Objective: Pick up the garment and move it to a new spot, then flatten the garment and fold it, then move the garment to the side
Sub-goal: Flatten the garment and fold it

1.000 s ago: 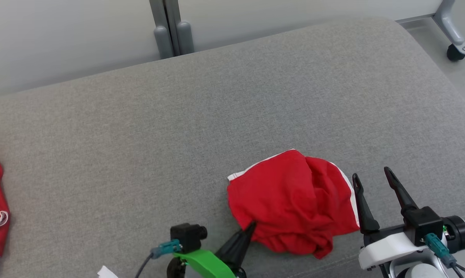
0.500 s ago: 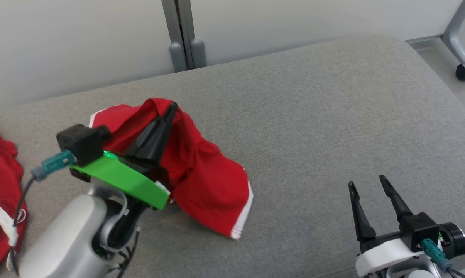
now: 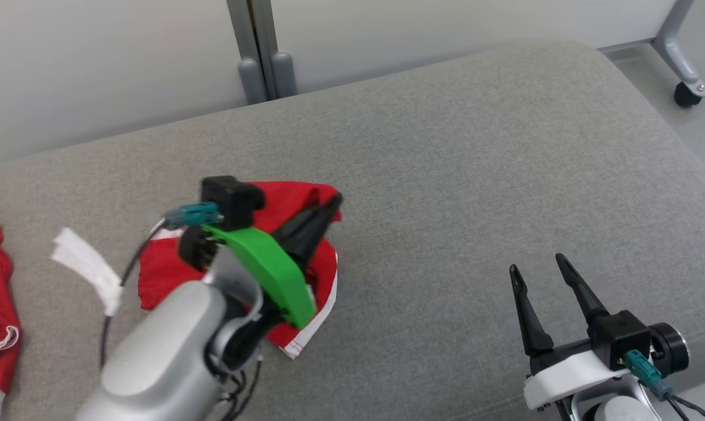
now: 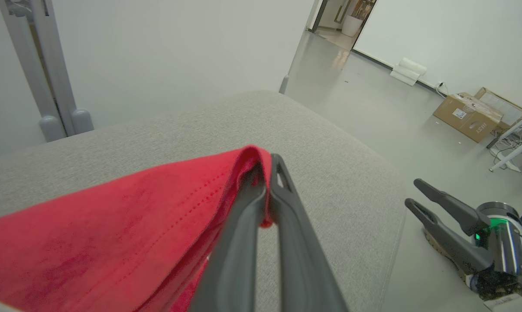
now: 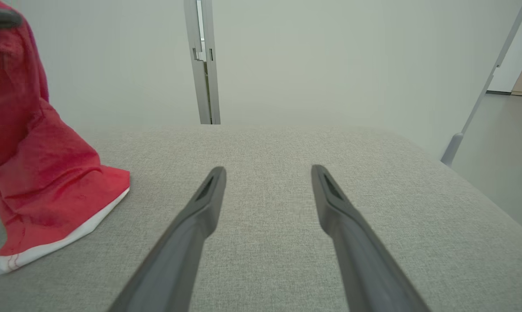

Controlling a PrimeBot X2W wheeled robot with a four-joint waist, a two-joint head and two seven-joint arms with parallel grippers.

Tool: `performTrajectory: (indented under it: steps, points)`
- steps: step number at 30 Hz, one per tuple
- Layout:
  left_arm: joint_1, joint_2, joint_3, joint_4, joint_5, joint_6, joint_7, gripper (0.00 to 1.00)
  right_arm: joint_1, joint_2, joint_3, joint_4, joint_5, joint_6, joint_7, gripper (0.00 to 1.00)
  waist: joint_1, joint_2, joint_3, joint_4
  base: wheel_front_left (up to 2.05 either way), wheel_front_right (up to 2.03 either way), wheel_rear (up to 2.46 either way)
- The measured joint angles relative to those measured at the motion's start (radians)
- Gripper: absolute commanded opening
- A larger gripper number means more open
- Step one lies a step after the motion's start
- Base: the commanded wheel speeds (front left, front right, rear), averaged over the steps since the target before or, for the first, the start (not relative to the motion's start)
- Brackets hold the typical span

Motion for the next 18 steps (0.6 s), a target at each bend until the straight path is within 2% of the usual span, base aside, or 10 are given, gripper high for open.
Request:
performTrajectory:
  steps: [5,8,13,14,15,18]
  points:
    - [-0.021,-0.16,-0.11,0.099,0.02,-0.02,-0.016,0.0,-0.016,0.0,-0.001,-0.001,0.002,0.0,0.0,1.0,0.0,0.0,0.026,-0.029,0.0,0.0,0.0]
    - [-0.031,-0.234,-0.173,0.159,0.037,-0.03,-0.037,0.0,-0.027,0.0,0.003,-0.001,0.009,0.0,0.0,1.0,0.0,0.0,0.041,-0.048,0.0,0.0,0.0]
    - [-0.03,-0.284,-0.274,0.222,0.044,-0.036,-0.105,0.0,-0.031,0.0,0.005,-0.001,0.02,0.0,0.0,1.0,0.0,0.0,0.068,-0.075,0.0,0.0,0.0]
    - [-0.026,-0.289,-0.286,0.23,0.044,-0.038,-0.134,0.44,-0.031,0.0,0.004,-0.001,0.02,0.0,0.0,1.0,0.0,0.0,0.074,-0.079,0.0,0.0,0.0]
    - [-0.022,-0.293,-0.297,0.241,0.04,-0.039,-0.152,1.0,-0.031,0.0,0.003,-0.001,0.021,0.0,0.0,1.0,0.0,0.0,0.079,-0.082,0.0,0.0,0.0]
    - [-0.001,-0.293,-0.355,0.267,0.02,-0.039,-0.165,1.0,-0.034,0.0,-0.001,0.002,0.021,0.0,0.0,1.0,0.0,0.0,0.09,-0.089,0.0,0.0,0.0]
